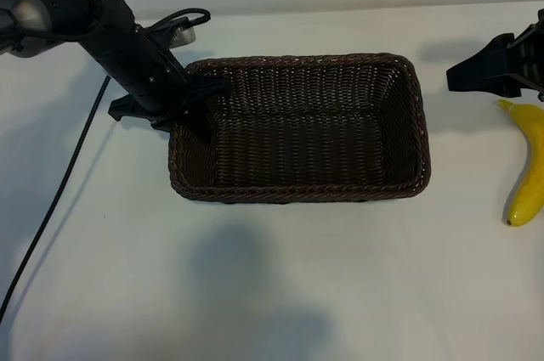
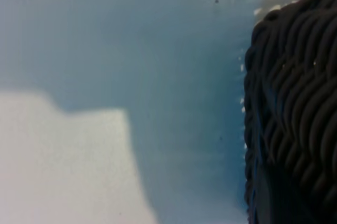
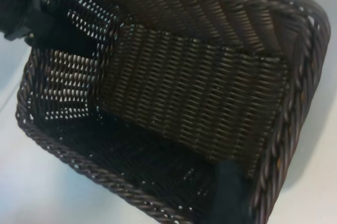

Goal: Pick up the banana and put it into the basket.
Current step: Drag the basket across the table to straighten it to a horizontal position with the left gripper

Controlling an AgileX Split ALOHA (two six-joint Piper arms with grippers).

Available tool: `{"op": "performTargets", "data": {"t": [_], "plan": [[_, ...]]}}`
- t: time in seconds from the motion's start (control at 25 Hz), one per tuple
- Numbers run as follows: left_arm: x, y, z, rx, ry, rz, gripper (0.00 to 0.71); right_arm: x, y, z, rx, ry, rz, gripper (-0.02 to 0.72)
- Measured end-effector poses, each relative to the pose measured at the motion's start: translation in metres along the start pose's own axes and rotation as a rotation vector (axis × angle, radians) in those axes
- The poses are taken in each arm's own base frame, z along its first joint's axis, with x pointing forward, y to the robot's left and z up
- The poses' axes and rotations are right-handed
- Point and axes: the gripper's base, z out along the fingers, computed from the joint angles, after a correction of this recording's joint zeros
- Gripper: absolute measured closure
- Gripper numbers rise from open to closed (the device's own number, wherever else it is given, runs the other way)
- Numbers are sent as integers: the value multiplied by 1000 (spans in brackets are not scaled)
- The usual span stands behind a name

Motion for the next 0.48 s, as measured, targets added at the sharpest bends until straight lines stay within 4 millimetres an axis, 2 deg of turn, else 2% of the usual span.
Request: {"op": "performTargets", "data": {"t": [0.48], "plan": [[-1, 2, 6, -3, 20, -3, 544, 0, 0, 0, 1, -1, 0, 201]]}}
